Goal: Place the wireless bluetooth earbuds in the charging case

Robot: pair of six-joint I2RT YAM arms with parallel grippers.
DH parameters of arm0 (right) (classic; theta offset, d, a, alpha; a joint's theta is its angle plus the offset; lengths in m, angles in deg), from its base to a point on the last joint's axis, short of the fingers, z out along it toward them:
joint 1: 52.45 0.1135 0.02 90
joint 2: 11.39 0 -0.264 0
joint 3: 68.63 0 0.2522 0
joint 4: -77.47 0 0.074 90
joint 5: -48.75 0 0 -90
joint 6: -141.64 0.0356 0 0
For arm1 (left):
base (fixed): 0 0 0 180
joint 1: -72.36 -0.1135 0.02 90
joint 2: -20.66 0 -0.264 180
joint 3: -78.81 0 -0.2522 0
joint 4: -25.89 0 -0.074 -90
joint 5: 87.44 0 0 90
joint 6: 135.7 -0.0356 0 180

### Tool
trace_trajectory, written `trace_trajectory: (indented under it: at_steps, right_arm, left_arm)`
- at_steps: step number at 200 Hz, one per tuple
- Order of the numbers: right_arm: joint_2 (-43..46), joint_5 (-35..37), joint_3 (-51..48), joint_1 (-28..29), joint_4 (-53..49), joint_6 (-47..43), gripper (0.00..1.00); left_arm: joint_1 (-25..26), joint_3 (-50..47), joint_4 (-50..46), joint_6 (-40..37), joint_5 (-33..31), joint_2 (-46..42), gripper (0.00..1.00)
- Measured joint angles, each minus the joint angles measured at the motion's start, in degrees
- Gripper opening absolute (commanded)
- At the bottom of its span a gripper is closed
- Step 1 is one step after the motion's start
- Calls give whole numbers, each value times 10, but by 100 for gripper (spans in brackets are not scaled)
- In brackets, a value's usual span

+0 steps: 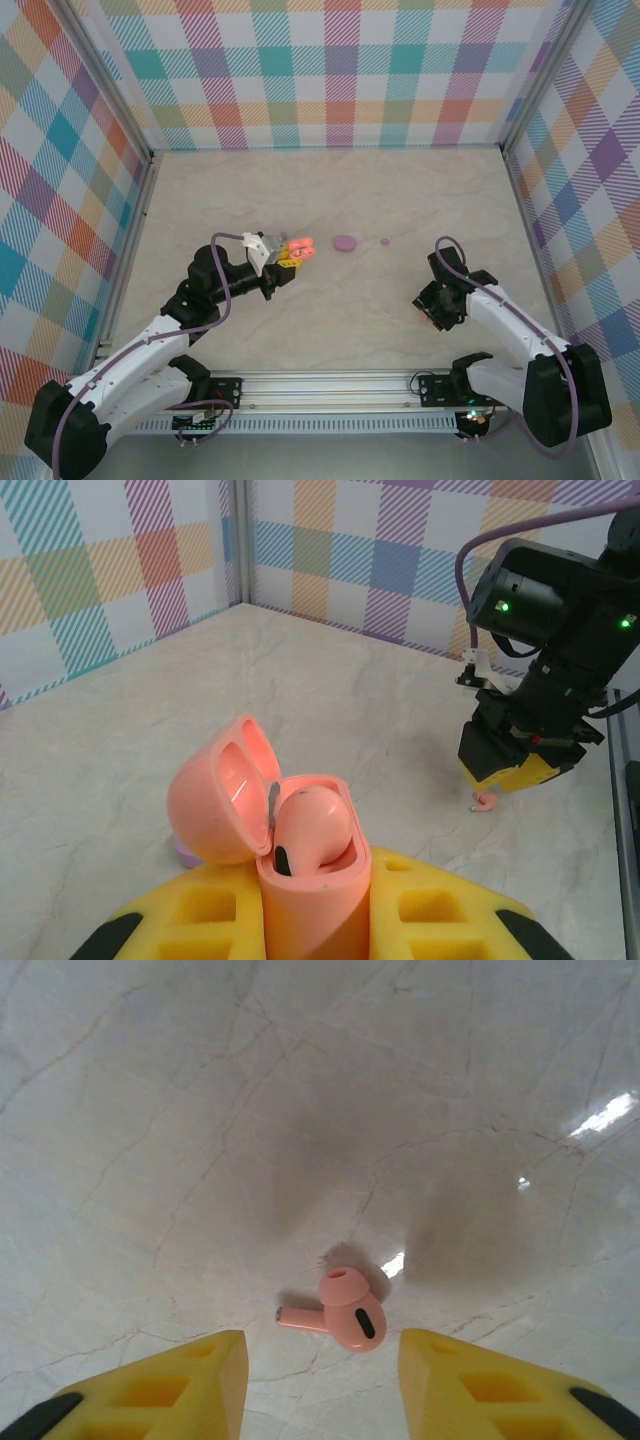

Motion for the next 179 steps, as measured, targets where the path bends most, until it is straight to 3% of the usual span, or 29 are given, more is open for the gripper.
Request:
trace_trajectory:
  at_steps: [50,109,144,179]
  right_arm:
    - [-26,-18,-15,-2,25,1,30]
    - [-70,-17,3,-2,38,-36,25]
    - [-109,-12,38,-3,41,-104,24]
    - [-202,-34,122,7,63,-207,22]
  left_arm:
    - [0,0,-2,0,0,-5,0]
    - [0,0,-18,0,-1,-30,0]
    - [0,0,-23,0,-2,-33,0]
    - [0,5,-29,-1,0,-10,0]
